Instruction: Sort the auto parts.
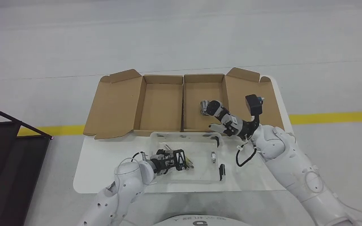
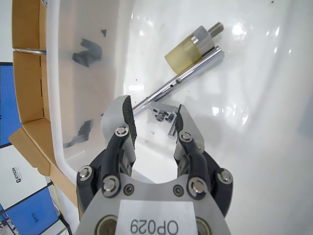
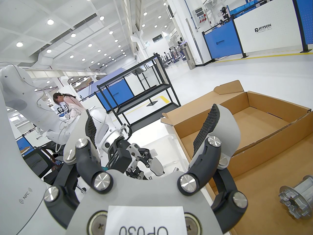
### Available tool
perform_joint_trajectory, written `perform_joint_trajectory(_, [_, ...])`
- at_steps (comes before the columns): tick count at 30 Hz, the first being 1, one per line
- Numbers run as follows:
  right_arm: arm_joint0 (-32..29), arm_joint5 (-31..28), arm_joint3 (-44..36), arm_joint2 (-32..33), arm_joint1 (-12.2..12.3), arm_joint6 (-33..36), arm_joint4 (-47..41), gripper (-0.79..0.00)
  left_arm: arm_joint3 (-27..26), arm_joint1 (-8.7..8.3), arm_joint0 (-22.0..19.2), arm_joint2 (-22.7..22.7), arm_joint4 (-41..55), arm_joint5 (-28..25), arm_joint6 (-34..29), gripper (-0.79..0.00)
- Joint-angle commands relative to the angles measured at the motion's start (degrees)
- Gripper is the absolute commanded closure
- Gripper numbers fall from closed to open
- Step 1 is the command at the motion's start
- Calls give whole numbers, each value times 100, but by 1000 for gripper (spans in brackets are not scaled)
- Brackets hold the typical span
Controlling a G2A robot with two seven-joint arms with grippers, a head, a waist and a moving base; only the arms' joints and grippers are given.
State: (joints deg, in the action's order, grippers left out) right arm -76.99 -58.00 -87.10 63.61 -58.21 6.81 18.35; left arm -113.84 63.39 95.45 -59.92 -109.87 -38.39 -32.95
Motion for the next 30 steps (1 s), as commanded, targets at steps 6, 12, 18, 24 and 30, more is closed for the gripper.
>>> perform_joint_trajectory(6, [0,0,0,0,0,0,0,-785,219,45,-223,124,229,-50,-351,-357])
perform_joint_trajectory(12, [0,0,0,0,0,0,0,-785,344,80,-385,228,373,-53,-552,-357])
perform_joint_trajectory(18, [0,0,0,0,0,0,0,-785,441,99,-480,302,462,-34,-649,-354])
perform_joint_trajectory(24, [0,0,0,0,0,0,0,-785,568,114,-588,334,542,0,-696,-314])
perform_joint_trajectory(30, [0,0,0,0,0,0,0,-785,612,114,-656,317,555,62,-689,0])
